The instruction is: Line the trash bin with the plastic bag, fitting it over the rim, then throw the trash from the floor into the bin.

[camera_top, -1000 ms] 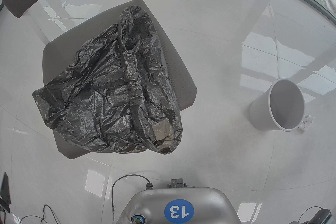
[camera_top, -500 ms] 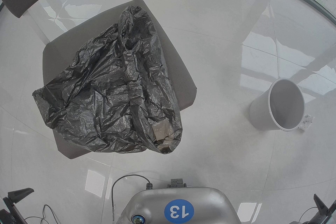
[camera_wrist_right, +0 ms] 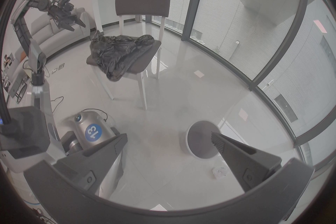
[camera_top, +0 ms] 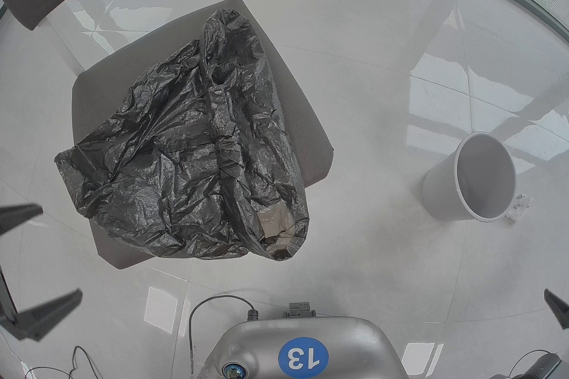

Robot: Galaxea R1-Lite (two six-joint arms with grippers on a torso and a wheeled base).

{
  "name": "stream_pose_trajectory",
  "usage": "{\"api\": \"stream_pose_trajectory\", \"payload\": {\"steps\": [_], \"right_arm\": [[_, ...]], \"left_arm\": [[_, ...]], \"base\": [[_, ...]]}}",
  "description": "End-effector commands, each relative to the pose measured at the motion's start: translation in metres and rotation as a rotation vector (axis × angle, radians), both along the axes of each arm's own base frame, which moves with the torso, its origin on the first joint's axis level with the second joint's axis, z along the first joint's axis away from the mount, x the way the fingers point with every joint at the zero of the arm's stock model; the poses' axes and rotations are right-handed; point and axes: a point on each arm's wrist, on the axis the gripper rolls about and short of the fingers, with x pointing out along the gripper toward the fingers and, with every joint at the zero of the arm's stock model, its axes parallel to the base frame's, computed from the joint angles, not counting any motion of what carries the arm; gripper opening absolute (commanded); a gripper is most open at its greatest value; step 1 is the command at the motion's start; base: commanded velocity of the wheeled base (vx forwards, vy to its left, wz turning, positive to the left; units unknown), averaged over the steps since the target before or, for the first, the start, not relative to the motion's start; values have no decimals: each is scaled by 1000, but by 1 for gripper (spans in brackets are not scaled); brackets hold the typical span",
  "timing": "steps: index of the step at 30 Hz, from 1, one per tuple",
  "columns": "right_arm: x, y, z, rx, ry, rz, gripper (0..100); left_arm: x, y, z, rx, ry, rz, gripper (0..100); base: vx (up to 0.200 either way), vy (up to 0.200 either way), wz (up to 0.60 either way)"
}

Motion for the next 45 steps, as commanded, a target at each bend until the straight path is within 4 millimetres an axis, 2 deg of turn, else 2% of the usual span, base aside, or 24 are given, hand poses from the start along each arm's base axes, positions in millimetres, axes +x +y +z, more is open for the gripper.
{"api": "stream_pose_trajectory", "payload": {"steps": [1, 5, 10, 19, 22, 27, 29, 33, 37, 41, 45], "right_arm": [[36, 7, 32, 17, 69, 64, 100], [40, 10, 33, 38, 82, 91, 100], [51, 13, 49, 44, 59, 98, 100], [68, 23, 51, 129, 140, 151, 100], [78, 29, 51, 162, 167, 165, 100], [99, 52, 49, 289, 276, 214, 100], [106, 61, 46, 331, 336, 186, 100], [117, 78, 37, 324, 391, 96, 100], [128, 83, 31, 357, 392, 67, 100], [136, 85, 24, 415, 371, 119, 100], [142, 88, 26, 425, 354, 121, 100]], "left_arm": [[45, -20, 29, -16, 67, -53, 100], [46, -27, 32, -72, 116, -79, 100], [52, -35, 36, -75, 137, -78, 100], [57, -46, 34, -162, 256, -88, 100], [66, -50, 29, -158, 283, -75, 100], [96, -60, 25, -178, 339, -13, 100], [110, -59, 24, -185, 341, 34, 100], [121, -58, 19, -186, 360, 65, 100], [132, -58, 13, -176, 391, 94, 100], [148, -63, 6, -171, 415, 112, 100], [165, -72, 4, -245, 415, 112, 100]], "base": [[0, 0, 0], [0, -100, 0], [0, -200, 0], [0, -178, 0], [0, 0, 0], [0, 0, 0], [0, 0, 0], [0, 0, 0], [0, 0, 0], [0, 0, 0], [0, 0, 0]]}}
